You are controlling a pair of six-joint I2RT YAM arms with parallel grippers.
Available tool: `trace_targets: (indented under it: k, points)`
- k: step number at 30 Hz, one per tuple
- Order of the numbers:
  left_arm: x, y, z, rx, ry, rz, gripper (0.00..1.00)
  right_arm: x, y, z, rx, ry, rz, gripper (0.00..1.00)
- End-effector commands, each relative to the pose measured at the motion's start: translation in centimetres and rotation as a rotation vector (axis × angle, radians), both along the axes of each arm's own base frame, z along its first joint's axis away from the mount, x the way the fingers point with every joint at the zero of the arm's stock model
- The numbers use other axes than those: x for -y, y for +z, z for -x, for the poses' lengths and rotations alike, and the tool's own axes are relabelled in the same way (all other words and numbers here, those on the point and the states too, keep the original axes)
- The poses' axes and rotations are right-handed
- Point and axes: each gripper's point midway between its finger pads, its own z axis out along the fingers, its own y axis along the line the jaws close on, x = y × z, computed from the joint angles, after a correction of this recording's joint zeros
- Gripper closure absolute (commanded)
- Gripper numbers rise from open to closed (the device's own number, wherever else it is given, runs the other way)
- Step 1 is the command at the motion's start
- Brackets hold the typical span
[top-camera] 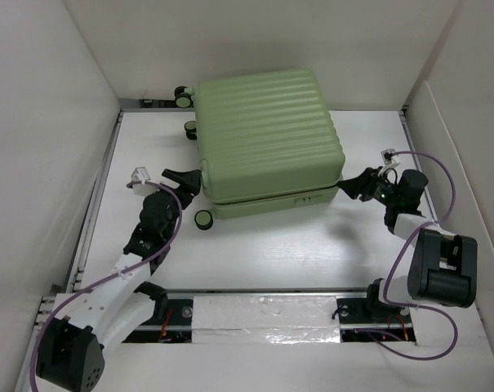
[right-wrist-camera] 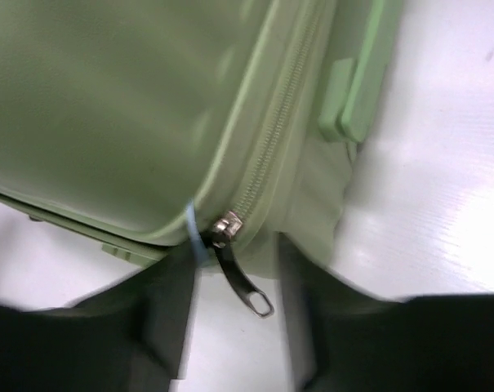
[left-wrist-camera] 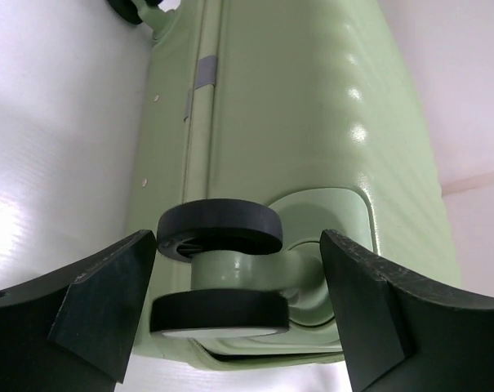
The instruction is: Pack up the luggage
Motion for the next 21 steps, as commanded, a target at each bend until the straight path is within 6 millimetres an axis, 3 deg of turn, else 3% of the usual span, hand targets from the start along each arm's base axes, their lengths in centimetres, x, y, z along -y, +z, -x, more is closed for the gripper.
trace_targets:
  k: [1,7,10,13,14,17,21]
  points:
    - [0.7,1.5,-0.7,0.066,-0.028,0.009,0.22,-0.7,1.0,0.3,0.042,0.014,0.008,0.41]
    - [1.3,2.3,-1.3,0.109,-0.057,0.03,0.27,-0.9,1.4,1.0,0.051,0.015,0.002,0.39]
    - [1.6,3.0,-1.3,0.139,-0.073,0.045,0.35,-1.0,1.6,1.4,0.057,0.01,-0.003,0.42]
    - [1.7,3.4,-1.3,0.159,-0.076,0.055,0.51,-1.2,1.9,2.1,0.065,0.005,-0.019,0.42]
    - [1.7,3.7,-1.3,0.17,-0.079,0.059,0.62,-0.8,2.2,2.1,0.08,-0.008,-0.021,0.42]
    - [1.9,4.4,-1.1,0.19,-0.092,0.068,0.82,0.1,2.5,2.4,0.082,-0.058,-0.023,0.38]
    - [2.5,5.7,-0.4,0.22,-0.135,0.084,0.94,0.5,2.9,2.5,0.094,-0.067,-0.018,0.39]
